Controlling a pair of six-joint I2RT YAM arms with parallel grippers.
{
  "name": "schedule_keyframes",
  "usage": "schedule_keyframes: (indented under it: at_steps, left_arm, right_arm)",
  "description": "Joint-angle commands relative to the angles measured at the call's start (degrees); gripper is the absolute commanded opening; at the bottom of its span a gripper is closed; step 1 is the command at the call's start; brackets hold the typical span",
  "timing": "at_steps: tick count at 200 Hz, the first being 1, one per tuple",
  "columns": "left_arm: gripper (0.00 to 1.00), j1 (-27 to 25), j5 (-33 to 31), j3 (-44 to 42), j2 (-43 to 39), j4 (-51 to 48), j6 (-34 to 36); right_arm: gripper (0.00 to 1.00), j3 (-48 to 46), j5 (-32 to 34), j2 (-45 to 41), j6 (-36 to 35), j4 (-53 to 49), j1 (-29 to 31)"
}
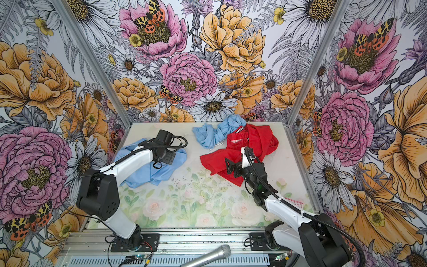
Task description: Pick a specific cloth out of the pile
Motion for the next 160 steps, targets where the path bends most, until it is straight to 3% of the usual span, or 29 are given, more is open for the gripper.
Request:
schedule_keyframes:
  at_steps: [1,52,106,136,160]
  left_arm:
    - [0.93,-4.4,-4.0,4.3,4.5,-0.4,2.8]
    - [0.96,-9.6,-16.5,12.9,19.6,-2.1,-0.1]
    - [0.91,-9.6,-16.1,15.7,26.1,-2.7,-1.4]
    - [0.71,-8.3,-11.1,15.3,26.1,-2.6,-4.1]
    - [0.41,-8.1,-8.2,16.1,23.9,-2.6,-5.1]
  right_arm:
    - [1.00,2.0,-0.2,0.0,-0.7,0.8,-0.4]
    - [1.00,2.0,-0.1,-0.5,-0.7,0.4,-0.4]
    - [0.99,2.0,0.0,-0.6,-0.8,0.4,-0.4]
    - [0.99,2.6,-0.1,-0.2,-1.3,-0.3,-0.4]
    - [0.99,2.6,0.4,-1.2,-1.7,-1.0,-0.4]
